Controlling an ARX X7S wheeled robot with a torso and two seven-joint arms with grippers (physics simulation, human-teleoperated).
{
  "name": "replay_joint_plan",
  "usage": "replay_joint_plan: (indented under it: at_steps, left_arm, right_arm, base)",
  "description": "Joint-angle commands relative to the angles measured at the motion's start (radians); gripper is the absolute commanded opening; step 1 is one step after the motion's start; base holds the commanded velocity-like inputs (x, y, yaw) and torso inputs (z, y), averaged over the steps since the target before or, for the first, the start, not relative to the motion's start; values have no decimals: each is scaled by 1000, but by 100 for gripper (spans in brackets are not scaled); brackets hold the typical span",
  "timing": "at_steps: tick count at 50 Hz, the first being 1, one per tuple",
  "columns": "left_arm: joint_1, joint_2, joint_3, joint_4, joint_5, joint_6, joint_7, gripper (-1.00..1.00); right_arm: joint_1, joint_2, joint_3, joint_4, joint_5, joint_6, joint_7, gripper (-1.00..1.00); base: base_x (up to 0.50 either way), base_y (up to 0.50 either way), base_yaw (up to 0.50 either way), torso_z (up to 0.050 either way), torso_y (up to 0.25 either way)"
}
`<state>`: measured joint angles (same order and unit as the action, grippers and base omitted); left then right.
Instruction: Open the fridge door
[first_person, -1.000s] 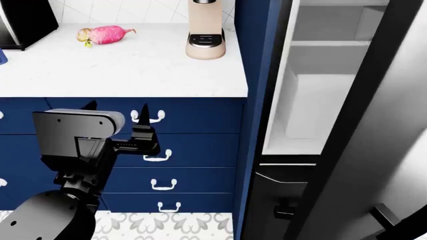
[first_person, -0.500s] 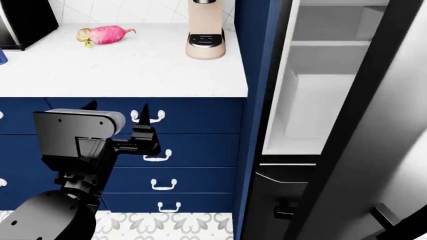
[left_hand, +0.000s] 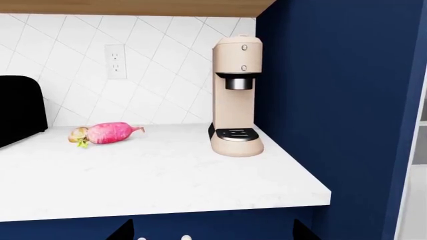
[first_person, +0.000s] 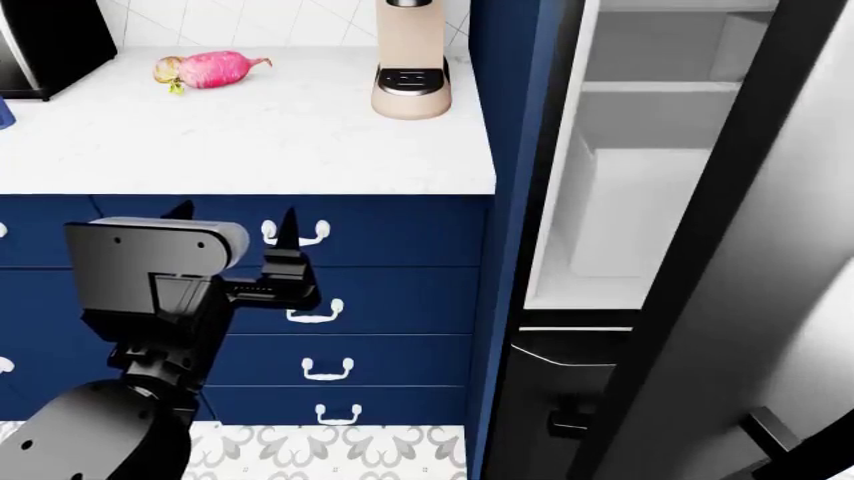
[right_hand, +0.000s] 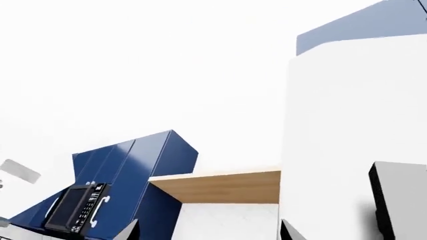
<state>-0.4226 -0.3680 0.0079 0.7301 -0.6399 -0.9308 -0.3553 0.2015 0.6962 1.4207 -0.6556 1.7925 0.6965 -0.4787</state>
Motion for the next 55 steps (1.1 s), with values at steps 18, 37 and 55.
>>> replay_joint_plan:
  at_steps: [18,37,55]
  left_arm:
    - [6,-7,4,1,-10,8,-10,100]
    - [-2,-10,11,-10,-13,14,-14,100]
    - [-4,-13,8,-13,-25,16,-20,100]
  right_arm:
    - [47,111,-280,-63,-118,20,179,100]
    - [75,108,-409,-141,-139,24,199,100]
    - [107,115,-529,-213,-119,21,295,100]
  base:
    - [0,0,0,0,0]
    - [0,0,0,0,0]
    - [0,0,0,0,0]
